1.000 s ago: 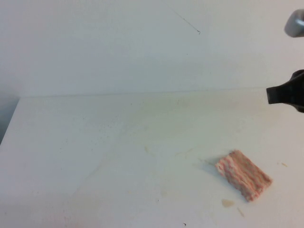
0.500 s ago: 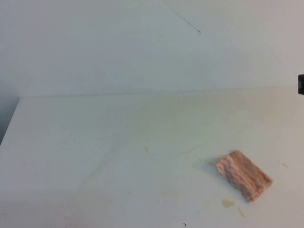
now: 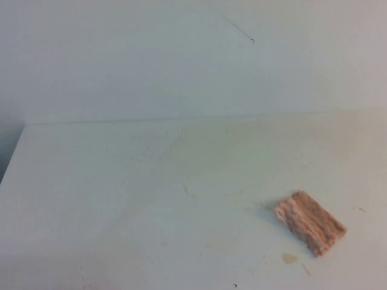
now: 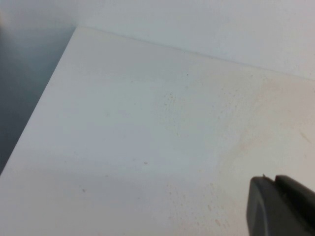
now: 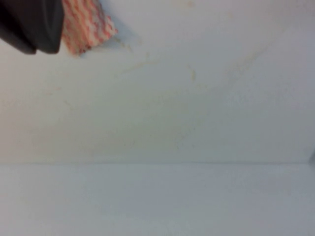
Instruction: Wipe the table
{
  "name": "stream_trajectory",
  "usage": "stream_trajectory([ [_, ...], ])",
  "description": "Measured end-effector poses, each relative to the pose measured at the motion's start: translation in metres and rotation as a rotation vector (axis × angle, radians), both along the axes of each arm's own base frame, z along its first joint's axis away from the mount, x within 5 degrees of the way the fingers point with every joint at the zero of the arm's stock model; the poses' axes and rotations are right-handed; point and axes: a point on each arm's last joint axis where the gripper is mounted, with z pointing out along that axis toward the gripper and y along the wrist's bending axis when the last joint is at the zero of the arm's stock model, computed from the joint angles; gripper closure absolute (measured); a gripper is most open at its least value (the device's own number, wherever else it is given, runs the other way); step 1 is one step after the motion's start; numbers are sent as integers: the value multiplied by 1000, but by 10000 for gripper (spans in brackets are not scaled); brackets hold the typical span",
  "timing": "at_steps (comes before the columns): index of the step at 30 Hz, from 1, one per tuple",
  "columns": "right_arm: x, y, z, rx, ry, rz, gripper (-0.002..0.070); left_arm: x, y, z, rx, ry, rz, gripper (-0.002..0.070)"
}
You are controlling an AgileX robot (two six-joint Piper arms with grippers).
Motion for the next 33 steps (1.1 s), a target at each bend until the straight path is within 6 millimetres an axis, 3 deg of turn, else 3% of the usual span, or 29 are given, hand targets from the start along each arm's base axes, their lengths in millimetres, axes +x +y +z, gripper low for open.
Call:
stream_trajectory([
  [3, -27, -18, 17, 25, -111, -12, 680, 0, 0, 0, 0, 0, 0, 676],
  [6, -48, -44, 31, -58, -329, -94, 680, 0, 0, 0, 0, 0, 0, 676],
  [8, -66, -58, 31, -75, -434, -159, 680, 0, 0, 0, 0, 0, 0, 676],
  [11, -84, -67, 13, -129, -536, -202, 680, 0, 0, 0, 0, 0, 0, 676],
  [17, -98, -72, -61, -130, -636, -292, 680, 0, 0, 0, 0, 0, 0, 676],
  [25, -103, -80, -184, -171, -481, -416, 680, 0, 0, 0, 0, 0, 0, 676],
  [29, -106, -80, -220, -194, -467, -429, 680, 0, 0, 0, 0, 0, 0, 676],
  [33, -105, -80, -243, -203, -314, -413, 680, 0, 0, 0, 0, 0, 0, 676],
])
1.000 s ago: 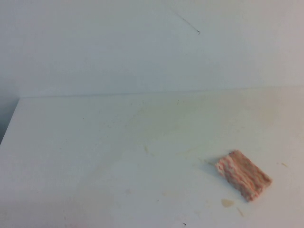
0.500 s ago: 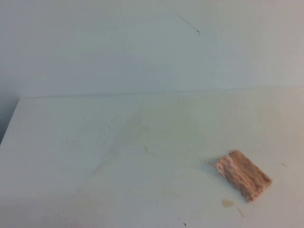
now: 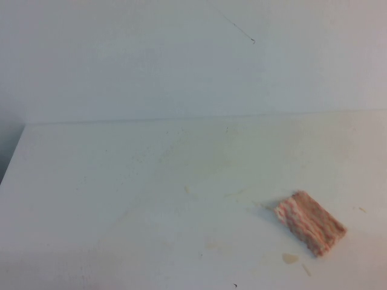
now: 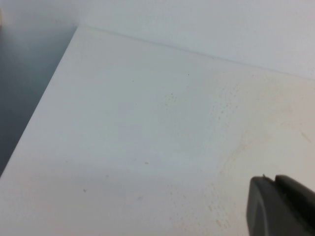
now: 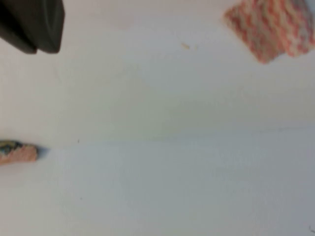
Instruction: Wipe the table
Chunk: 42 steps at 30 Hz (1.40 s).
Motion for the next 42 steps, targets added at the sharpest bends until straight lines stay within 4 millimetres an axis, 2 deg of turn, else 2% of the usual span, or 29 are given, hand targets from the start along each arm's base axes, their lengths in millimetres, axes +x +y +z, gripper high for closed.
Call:
stream_trajectory([
  [2, -1, 0, -5, 8, 51, 1, 680, 0, 0, 0, 0, 0, 0, 676],
  [42, -1, 0, -4, 5, 44, 3, 680, 0, 0, 0, 0, 0, 0, 676],
])
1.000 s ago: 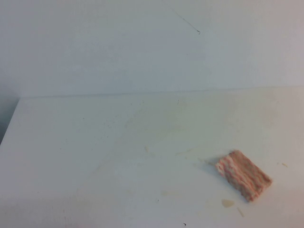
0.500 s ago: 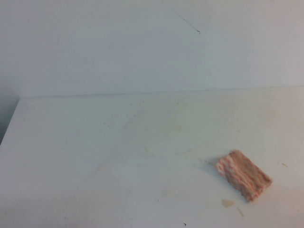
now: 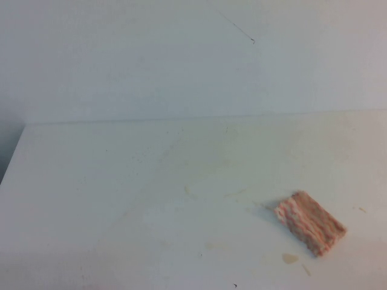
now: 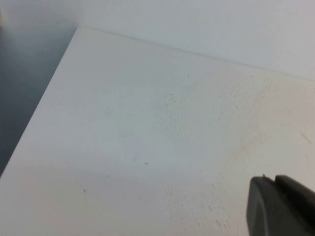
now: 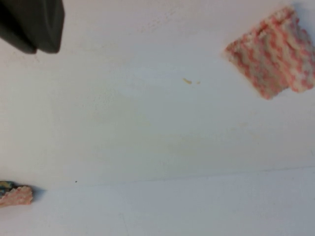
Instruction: Wipe the table
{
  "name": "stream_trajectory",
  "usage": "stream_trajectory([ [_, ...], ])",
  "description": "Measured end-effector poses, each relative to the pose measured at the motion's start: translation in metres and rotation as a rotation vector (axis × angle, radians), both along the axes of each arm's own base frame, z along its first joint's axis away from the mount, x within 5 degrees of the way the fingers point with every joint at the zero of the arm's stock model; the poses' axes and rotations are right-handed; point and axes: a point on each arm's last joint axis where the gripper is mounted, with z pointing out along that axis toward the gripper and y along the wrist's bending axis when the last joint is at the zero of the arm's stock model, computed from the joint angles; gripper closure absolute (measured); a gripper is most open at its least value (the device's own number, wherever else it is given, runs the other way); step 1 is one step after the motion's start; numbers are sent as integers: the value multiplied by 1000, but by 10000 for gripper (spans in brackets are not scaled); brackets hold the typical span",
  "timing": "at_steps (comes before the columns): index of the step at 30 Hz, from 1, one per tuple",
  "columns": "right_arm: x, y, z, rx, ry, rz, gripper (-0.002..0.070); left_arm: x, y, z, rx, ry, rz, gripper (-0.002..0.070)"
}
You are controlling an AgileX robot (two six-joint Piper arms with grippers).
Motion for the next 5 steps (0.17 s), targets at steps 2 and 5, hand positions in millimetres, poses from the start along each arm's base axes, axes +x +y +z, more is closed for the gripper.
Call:
stream_trajectory([
  [2, 0, 0, 0, 0, 0, 0, 680, 0, 0, 0, 0, 0, 0, 676],
  [5, 0, 0, 0, 0, 0, 0, 680, 0, 0, 0, 0, 0, 0, 676],
])
